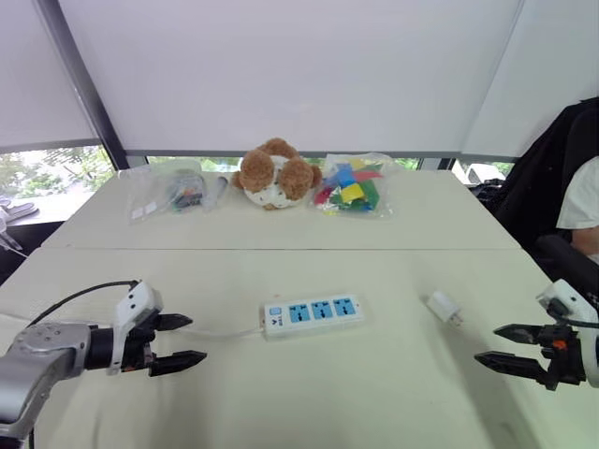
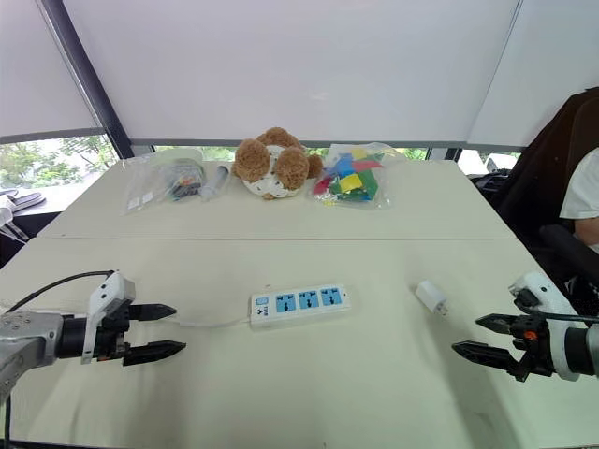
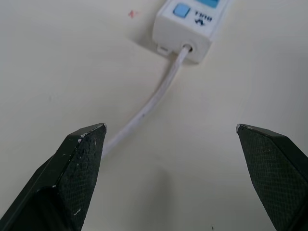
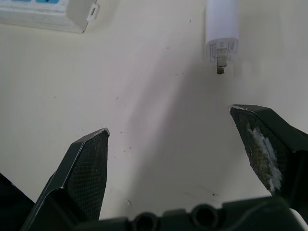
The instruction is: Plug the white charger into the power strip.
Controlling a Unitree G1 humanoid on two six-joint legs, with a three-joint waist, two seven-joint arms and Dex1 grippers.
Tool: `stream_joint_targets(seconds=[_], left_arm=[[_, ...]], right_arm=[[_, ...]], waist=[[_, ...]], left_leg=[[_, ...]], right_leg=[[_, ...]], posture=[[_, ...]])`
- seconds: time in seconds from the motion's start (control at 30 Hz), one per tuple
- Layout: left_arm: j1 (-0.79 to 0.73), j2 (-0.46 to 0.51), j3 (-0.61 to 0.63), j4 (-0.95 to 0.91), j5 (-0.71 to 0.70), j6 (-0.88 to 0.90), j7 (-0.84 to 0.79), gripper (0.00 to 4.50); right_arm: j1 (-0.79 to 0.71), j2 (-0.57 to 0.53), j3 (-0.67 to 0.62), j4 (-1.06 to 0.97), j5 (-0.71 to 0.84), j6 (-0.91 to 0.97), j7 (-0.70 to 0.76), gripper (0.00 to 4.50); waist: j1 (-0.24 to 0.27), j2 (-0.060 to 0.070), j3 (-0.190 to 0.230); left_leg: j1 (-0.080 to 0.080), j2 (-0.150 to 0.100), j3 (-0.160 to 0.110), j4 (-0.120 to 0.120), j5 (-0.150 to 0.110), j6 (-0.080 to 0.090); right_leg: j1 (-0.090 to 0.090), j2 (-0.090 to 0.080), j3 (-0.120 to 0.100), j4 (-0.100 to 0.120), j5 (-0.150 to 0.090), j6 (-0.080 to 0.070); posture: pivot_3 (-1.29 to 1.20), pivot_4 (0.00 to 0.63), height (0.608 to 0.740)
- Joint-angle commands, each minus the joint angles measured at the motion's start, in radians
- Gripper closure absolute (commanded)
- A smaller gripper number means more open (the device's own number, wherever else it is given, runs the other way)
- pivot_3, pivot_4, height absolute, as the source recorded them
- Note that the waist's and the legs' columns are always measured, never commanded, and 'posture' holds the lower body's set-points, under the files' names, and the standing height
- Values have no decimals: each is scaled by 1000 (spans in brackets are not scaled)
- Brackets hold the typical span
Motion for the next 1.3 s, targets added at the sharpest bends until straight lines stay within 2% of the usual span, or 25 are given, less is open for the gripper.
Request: stream_joint_targets(seconds=[0.03,0.83,1.0,1.17,1.3], left_arm=[[-22,7,0,10,-12,9,-12,16],[-126,-19,-42,73,11,7,32,16],[-184,-29,-52,106,10,-44,-25,16],[-319,-74,-151,183,50,-153,-131,16],[-375,-160,-215,263,96,-275,-171,16]], right_arm=[[-13,16,-25,-39,6,4,-26,131],[-24,28,-26,-82,5,44,-81,131],[-44,19,-33,-60,-4,23,-81,131],[-176,-2,-28,-150,155,158,-72,131],[-257,35,-3,-254,288,253,-122,131]], waist=[[0,0,0],[0,-1,0],[2,-1,0],[4,0,0],[2,-1,0]], left_leg=[[0,0,0,0,0,0],[0,0,0,0,0,0],[0,0,0,0,0,0],[0,0,0,1,0,0],[0,0,-1,1,0,0]], right_leg=[[0,0,0,0,0,0],[0,0,0,1,2,3],[0,0,0,1,2,3],[1,0,0,1,2,3],[1,0,-1,2,2,4]], posture=[[0,150,739],[0,150,739],[0,150,739],[0,150,739],[0,150,739]])
